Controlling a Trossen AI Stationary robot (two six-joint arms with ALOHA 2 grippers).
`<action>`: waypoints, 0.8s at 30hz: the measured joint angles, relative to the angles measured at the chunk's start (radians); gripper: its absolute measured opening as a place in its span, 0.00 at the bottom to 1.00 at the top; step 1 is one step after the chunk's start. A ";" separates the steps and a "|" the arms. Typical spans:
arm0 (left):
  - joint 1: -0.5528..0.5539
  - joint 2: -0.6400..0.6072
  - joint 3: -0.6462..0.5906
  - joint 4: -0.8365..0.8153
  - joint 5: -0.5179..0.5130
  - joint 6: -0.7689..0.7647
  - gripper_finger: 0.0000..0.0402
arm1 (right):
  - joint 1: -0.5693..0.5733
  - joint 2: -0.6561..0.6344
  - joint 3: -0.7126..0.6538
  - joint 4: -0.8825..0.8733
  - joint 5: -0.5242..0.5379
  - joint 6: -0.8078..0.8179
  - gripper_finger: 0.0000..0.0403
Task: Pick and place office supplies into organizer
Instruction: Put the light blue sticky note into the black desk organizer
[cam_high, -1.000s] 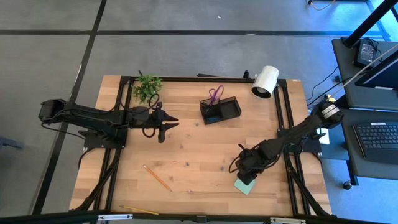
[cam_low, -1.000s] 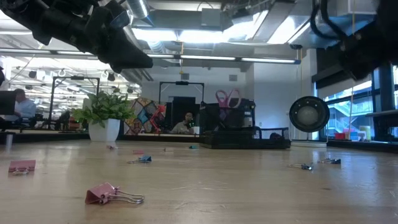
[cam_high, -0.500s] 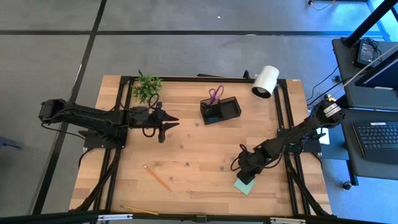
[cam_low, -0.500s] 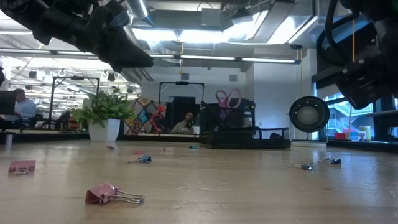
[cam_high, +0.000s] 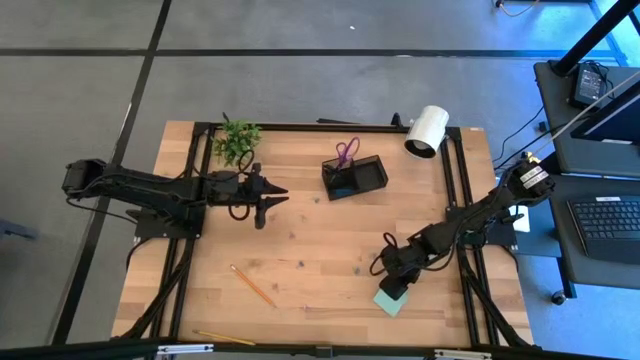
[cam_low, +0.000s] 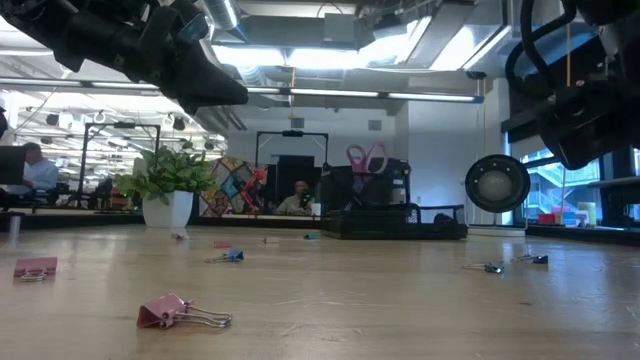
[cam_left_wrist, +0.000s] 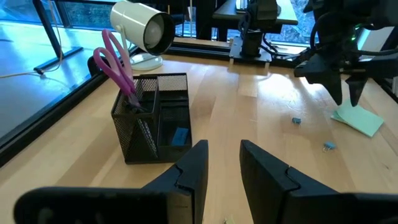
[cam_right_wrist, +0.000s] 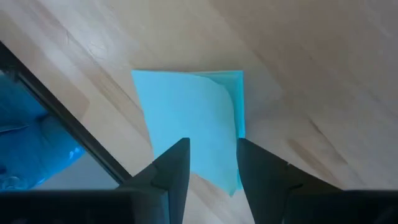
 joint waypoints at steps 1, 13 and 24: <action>0.000 0.000 0.000 0.000 0.000 0.000 0.21 | 0.000 0.000 0.000 0.008 0.000 0.000 0.34; 0.000 0.000 0.000 0.002 0.011 0.001 0.21 | 0.000 0.000 0.000 0.024 0.008 0.023 0.34; -0.080 0.008 0.025 0.039 0.208 0.132 0.21 | 0.000 0.000 0.000 -0.009 0.010 0.024 0.34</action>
